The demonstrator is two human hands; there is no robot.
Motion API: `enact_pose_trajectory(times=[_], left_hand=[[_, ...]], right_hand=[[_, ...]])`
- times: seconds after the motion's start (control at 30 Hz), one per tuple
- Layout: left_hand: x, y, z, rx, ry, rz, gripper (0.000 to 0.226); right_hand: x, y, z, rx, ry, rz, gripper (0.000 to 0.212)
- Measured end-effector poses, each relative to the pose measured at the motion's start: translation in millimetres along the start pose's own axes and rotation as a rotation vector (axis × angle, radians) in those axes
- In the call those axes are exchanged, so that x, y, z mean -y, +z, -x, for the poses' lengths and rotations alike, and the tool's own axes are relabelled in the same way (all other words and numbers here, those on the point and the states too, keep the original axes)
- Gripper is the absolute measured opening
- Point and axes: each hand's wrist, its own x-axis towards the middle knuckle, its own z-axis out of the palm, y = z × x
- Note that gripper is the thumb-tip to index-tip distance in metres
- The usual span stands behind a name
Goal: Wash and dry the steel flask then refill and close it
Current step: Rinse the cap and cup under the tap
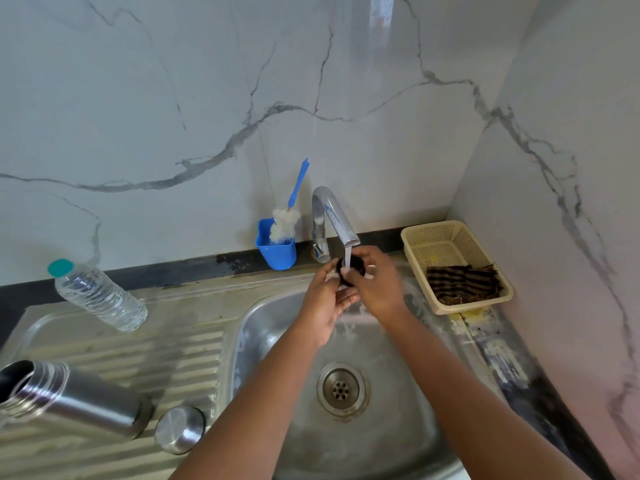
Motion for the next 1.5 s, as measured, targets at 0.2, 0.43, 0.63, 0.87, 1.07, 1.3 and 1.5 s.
enact_pose_trajectory(times=[0.2, 0.43, 0.63, 0.87, 1.07, 1.3, 1.5], left_hand=[[10, -3, 10, -0.01, -0.042, 0.024, 0.041], [9, -12, 14, 0.073, -0.06, -0.089, 0.041], [25, -27, 25, 0.073, -0.176, -0.332, 0.027], [56, -69, 49, -0.013, -0.315, -0.442, 0.017], [65, -96, 66, -0.109, -0.243, -0.429, 0.015], [50, -128, 92, -0.143, -0.049, -0.399, 0.017], [9, -169, 112, -0.283, 0.128, -0.357, 0.017]], right_hand=[[11, -2, 4, 0.106, -0.138, 0.248, 0.035], [7, -5, 7, 0.05, -0.119, 0.149, 0.05], [-6, -4, 21, 0.206, 0.051, 0.464, 0.029], [-40, 6, 62, 0.461, 0.213, 0.756, 0.034], [-49, 15, 81, 0.579, 0.105, 0.993, 0.045], [-37, 32, 89, 0.675, 0.094, 0.984, 0.044], [-8, 73, 91, 0.655, 0.007, 0.685, 0.027]])
